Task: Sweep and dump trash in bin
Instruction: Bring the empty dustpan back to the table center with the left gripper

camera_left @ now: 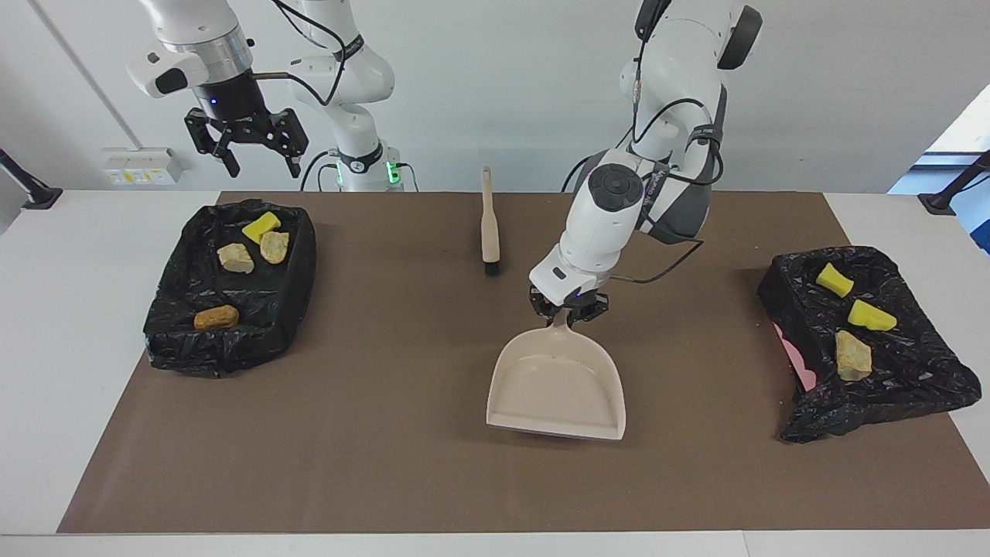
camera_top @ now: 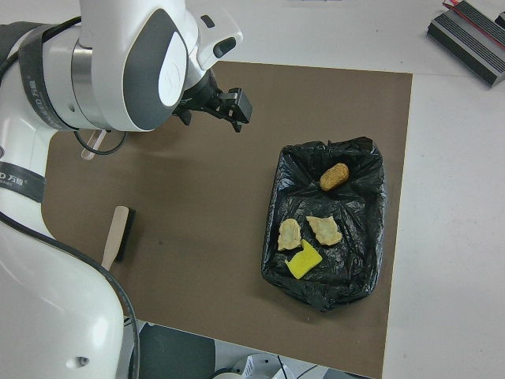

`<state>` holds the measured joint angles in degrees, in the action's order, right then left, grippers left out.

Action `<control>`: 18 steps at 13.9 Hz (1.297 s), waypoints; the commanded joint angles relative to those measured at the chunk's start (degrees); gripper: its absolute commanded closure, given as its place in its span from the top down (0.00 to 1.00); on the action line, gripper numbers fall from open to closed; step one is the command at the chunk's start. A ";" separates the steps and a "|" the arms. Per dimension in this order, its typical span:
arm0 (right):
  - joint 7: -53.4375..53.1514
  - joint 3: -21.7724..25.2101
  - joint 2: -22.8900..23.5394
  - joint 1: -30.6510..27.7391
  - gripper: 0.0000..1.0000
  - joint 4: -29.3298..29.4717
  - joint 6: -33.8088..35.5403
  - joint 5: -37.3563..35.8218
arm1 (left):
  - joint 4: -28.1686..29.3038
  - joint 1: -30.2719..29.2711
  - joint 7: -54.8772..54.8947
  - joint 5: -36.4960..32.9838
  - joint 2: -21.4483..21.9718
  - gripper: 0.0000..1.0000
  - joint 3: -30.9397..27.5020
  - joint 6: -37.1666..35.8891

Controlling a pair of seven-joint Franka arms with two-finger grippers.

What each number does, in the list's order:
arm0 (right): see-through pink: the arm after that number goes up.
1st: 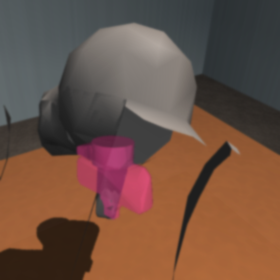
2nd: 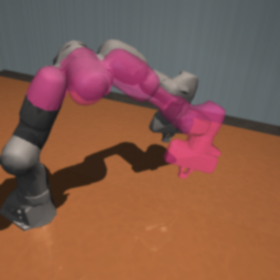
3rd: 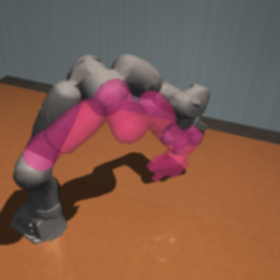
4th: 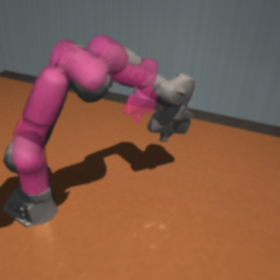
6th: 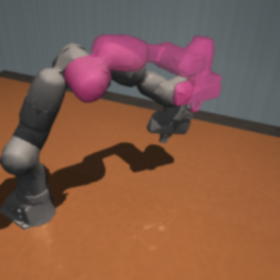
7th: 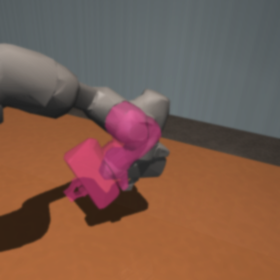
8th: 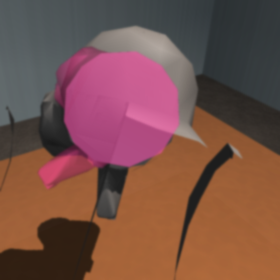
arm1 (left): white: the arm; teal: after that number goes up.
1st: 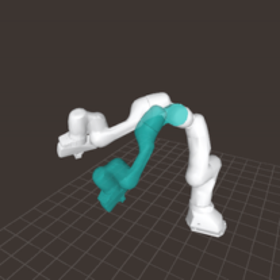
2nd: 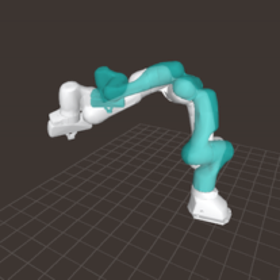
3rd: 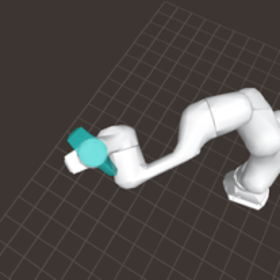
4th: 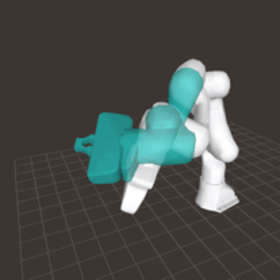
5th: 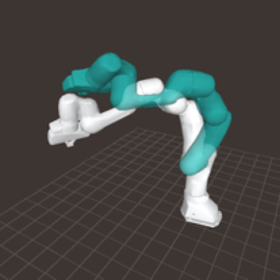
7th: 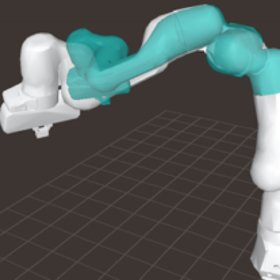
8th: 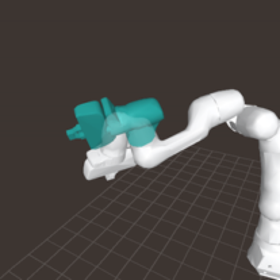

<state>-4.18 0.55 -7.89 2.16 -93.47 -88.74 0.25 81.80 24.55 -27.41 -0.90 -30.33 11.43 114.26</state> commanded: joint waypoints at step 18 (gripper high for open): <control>0.93 0.33 -0.38 -0.14 1.00 -0.40 0.32 1.07 | 5.39 1.64 -8.71 -2.08 -1.92 0.72 3.51 11.07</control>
<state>-4.18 0.55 -7.89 2.16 -93.47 -88.74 0.25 85.09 26.12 -36.26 -2.44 -33.96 15.04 124.53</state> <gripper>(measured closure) 0.000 0.467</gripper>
